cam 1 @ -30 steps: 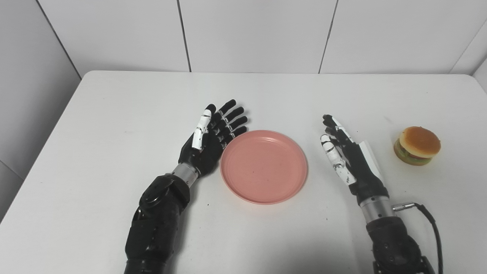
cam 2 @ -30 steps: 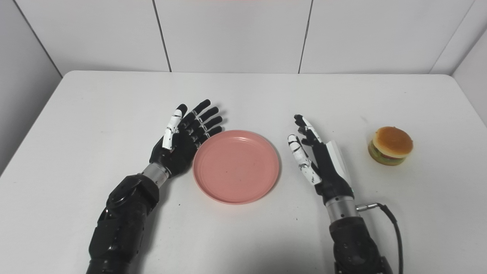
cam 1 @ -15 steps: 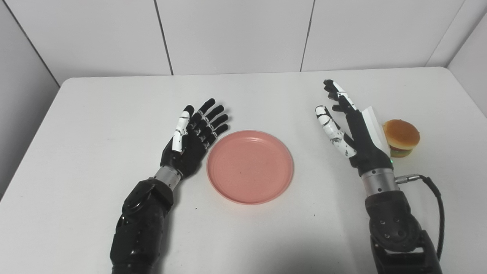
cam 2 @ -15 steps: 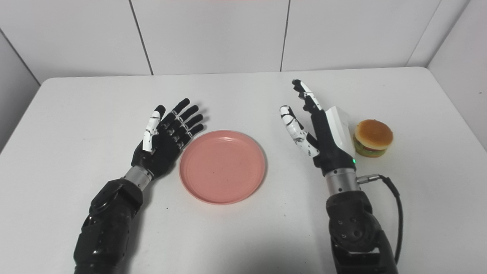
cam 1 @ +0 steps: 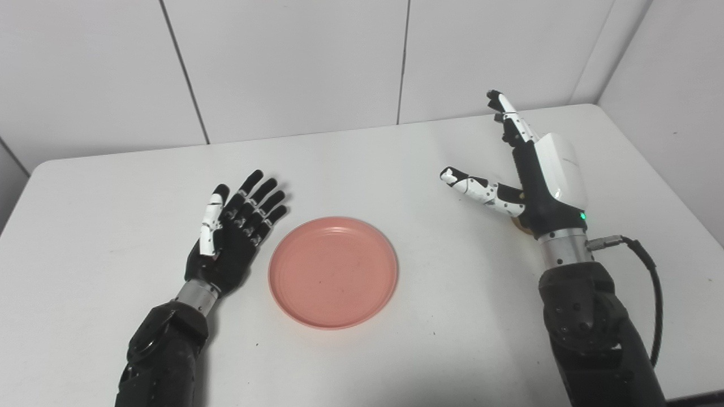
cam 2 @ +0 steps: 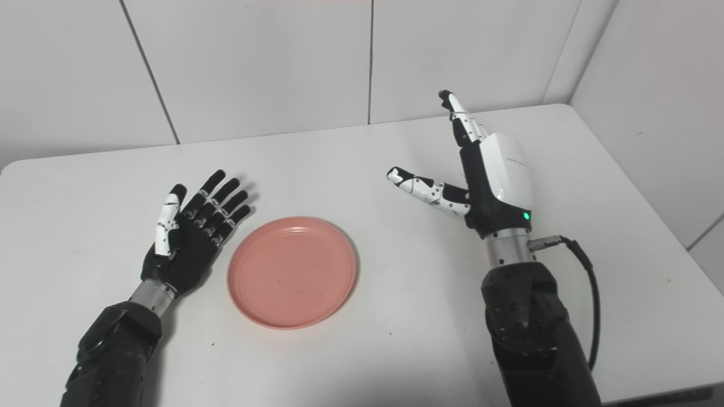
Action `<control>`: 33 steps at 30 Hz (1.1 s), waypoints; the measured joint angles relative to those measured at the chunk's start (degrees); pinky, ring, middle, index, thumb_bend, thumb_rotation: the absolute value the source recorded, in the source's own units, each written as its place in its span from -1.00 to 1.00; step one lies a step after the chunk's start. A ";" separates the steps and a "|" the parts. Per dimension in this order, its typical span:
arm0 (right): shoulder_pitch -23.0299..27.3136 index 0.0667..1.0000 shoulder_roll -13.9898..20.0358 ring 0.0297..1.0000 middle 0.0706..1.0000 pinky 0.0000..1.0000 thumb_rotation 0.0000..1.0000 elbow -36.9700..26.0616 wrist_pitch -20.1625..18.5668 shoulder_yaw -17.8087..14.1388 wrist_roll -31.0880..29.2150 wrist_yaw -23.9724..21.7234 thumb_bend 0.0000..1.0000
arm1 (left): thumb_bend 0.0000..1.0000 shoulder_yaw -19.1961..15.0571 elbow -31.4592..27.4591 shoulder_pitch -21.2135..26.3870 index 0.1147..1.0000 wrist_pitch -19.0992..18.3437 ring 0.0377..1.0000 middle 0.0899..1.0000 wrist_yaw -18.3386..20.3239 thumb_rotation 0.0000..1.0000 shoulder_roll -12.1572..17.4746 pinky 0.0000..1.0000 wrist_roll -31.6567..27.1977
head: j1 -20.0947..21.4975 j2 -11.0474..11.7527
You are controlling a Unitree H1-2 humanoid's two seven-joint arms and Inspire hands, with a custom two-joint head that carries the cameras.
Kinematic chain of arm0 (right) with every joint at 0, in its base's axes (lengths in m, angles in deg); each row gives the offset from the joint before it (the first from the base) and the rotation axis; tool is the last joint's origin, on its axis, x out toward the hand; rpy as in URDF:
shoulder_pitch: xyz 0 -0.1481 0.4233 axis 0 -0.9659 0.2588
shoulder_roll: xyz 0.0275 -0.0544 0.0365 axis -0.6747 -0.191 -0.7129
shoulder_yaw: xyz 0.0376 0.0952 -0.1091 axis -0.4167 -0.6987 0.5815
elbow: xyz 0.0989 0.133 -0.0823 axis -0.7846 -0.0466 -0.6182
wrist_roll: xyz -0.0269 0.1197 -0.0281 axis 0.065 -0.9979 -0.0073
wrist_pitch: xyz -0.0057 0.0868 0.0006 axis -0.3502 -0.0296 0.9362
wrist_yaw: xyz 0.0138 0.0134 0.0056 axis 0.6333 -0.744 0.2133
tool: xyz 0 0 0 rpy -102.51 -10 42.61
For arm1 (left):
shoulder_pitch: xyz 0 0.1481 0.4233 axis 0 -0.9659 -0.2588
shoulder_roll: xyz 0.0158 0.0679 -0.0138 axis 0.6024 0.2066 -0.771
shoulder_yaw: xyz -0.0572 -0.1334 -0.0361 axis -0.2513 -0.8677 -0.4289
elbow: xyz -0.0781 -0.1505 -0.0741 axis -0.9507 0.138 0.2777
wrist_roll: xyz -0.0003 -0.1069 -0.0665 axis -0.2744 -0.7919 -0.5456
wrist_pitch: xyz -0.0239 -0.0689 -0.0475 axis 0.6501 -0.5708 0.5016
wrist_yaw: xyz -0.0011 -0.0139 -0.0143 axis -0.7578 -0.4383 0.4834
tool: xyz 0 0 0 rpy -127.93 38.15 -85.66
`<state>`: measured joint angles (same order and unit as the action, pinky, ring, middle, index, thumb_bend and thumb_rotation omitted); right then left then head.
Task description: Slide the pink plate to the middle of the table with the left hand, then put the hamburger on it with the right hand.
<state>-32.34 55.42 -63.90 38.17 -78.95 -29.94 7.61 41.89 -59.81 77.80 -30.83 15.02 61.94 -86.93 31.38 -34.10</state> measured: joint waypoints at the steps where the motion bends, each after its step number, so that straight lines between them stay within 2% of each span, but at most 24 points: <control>1: 0.02 0.87 0.38 0.65 0.79 0.38 0.53 0.01 -0.02 -0.47 0.35 0.15 0.59 | -0.24 -0.13 0.60 0.27 0.85 0.04 0.82 0.84 0.35 1.00 0.15 0.88 -0.32 | 0.87 0.26; 3: 0.03 0.88 0.66 0.61 0.77 0.30 0.53 0.00 -0.28 -1.47 0.92 0.08 0.63 | -0.25 -0.38 1.35 0.71 0.84 0.19 0.82 0.84 0.72 1.00 0.37 0.88 -0.35 | 1.32 0.44; 10: 0.04 0.96 2.46 0.67 0.90 0.30 0.55 0.07 -4.07 -3.40 3.90 -1.82 0.74 | -0.26 -1.23 3.32 1.71 0.84 0.27 0.83 0.85 1.51 1.00 0.91 0.90 -1.58 | 3.60 0.70; 14: 0.04 0.97 3.31 0.72 0.91 0.39 0.55 0.06 -6.13 -3.57 7.26 -2.99 0.75 | -0.26 -1.59 3.62 1.84 0.85 0.27 0.84 0.86 1.52 1.00 1.00 0.93 -1.66 | 4.30 0.53; 19: 0.04 0.99 4.16 0.79 0.93 0.50 0.57 0.38 -7.33 -3.62 10.72 -4.32 0.87 | -0.25 -1.97 4.65 2.47 0.84 0.27 0.82 0.84 1.72 1.00 1.63 0.91 -1.89 | 5.10 0.18; 22: 0.02 1.00 4.53 0.80 0.95 0.52 0.57 1.55 -9.10 -3.91 11.35 -5.52 0.89 | -0.25 -2.10 4.68 2.49 0.85 0.27 0.83 0.85 1.72 1.00 1.78 0.91 -1.90 | 5.36 -0.09; 26: -0.06 1.00 4.62 0.84 0.97 0.56 0.57 3.30 -9.33 -4.06 11.10 -5.55 0.93 | -0.25 -2.32 4.71 2.51 0.84 0.25 0.82 0.84 1.71 1.00 1.86 0.90 -1.90 | 5.88 -0.44; 33: -0.84 1.00 4.85 0.79 1.00 0.48 0.58 6.69 -9.90 -4.05 10.50 -5.61 1.00 | -0.25 -2.68 4.64 2.49 0.85 0.16 0.83 0.85 1.67 1.00 1.92 0.91 -1.92 | 5.98 -0.88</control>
<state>-33.18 60.28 -57.20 28.27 -83.00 -19.45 1.99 39.21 -55.16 80.29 -30.68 16.69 63.86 -88.85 37.35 -34.98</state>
